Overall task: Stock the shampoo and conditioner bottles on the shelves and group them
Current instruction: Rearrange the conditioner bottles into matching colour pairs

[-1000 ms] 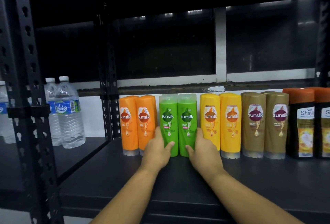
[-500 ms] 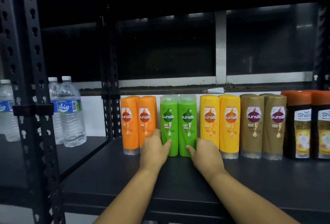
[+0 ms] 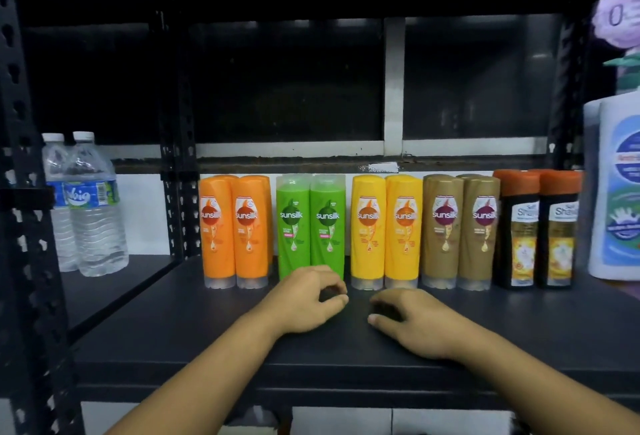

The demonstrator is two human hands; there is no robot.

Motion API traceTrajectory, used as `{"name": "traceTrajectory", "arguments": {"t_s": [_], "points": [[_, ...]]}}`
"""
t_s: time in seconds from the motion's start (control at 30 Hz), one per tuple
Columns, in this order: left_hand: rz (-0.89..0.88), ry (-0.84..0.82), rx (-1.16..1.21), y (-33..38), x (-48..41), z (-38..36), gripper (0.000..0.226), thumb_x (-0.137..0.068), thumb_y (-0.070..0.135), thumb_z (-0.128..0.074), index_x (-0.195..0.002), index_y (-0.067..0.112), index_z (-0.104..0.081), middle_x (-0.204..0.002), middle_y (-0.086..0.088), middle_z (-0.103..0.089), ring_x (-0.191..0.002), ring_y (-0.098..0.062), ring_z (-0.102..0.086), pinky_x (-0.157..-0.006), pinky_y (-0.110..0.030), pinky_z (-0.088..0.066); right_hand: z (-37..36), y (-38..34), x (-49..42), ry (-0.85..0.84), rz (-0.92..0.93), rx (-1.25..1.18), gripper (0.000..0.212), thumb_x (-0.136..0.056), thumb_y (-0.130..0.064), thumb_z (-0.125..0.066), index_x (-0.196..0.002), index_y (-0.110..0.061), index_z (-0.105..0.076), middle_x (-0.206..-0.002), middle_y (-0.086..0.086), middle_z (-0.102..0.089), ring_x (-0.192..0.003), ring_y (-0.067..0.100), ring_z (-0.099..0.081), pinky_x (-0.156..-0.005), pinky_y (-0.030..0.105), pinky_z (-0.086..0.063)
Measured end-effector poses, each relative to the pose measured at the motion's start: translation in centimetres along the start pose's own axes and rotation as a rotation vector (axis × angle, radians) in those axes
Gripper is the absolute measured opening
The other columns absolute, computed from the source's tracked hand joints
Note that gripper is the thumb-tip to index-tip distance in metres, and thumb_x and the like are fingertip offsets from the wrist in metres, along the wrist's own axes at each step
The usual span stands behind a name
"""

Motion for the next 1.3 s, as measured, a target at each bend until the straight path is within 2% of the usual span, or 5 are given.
{"name": "traceTrajectory", "arguments": {"t_s": [0.27, 0.5, 0.8, 0.9, 1.3], "points": [[-0.027, -0.283, -0.062, 5.0, -2.2, -1.6, 0.054, -0.098, 0.057, -0.056, -0.142, 0.027, -0.058, -0.147, 0.011, -0.056, -0.133, -0.009, -0.051, -0.113, -0.037, -0.043, 2.1, 4.0, 2.4, -0.061, -0.103, 0.086, 0.039, -0.098, -0.062, -0.043, -0.117, -0.033, -0.06, -0.117, -0.009, -0.064, -0.106, 0.011, -0.06, -0.095, 0.042, -0.051], [0.09, -0.322, 0.02, 5.0, -2.1, -3.9, 0.06, -0.099, 0.059, -0.053, -0.152, 0.031, -0.048, -0.16, 0.013, -0.042, -0.148, -0.009, -0.037, -0.123, -0.034, -0.029, 1.0, 5.0, 1.8, -0.032, -0.153, 0.013, 0.054, -0.101, -0.059, -0.04, -0.144, -0.027, -0.049, -0.152, -0.003, -0.048, -0.138, 0.02, -0.044, -0.112, 0.041, -0.039], [0.192, 0.13, -0.093, 4.0, -2.8, -2.0, 0.041, -0.095, 0.063, -0.049, -0.104, 0.029, -0.072, -0.099, 0.011, -0.072, -0.091, -0.013, -0.066, -0.079, -0.041, -0.056, 1.4, 5.7, 1.4, 0.363, -0.078, -0.119, 0.048, -0.099, -0.052, -0.054, -0.14, -0.027, -0.051, -0.14, -0.009, -0.055, -0.125, 0.013, -0.055, -0.1, 0.032, -0.047], [0.265, 0.273, -0.091, 4.5, -3.7, -1.1, 0.042, -0.099, 0.058, -0.053, -0.123, 0.025, -0.063, -0.106, 0.005, -0.072, -0.092, -0.019, -0.069, -0.077, -0.04, -0.059, 2.4, 5.1, 0.2, 0.624, -0.104, -0.212, 0.055, -0.099, -0.046, -0.057, -0.148, -0.023, -0.045, -0.142, -0.005, -0.055, -0.126, 0.015, -0.055, -0.102, 0.037, -0.049], [0.326, 0.3, -0.256, 6.4, -6.2, -2.7, 0.097, -0.099, 0.054, -0.057, -0.163, 0.013, 0.003, -0.109, -0.008, -0.07, -0.1, -0.032, -0.069, -0.072, -0.037, -0.046, 1.0, 5.3, -3.1, 0.574, -0.214, -0.279, 0.082, -0.092, -0.016, -0.065, -0.157, -0.019, -0.014, -0.127, 0.012, -0.063, -0.112, 0.035, -0.064, -0.09, 0.044, -0.051]]}}
Point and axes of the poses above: each hand's wrist, its own x-axis away from the middle knuckle, its own z-axis out of the back of the hand, y = z × x, the point moved 2 cm from there along -x, towards the middle knuckle
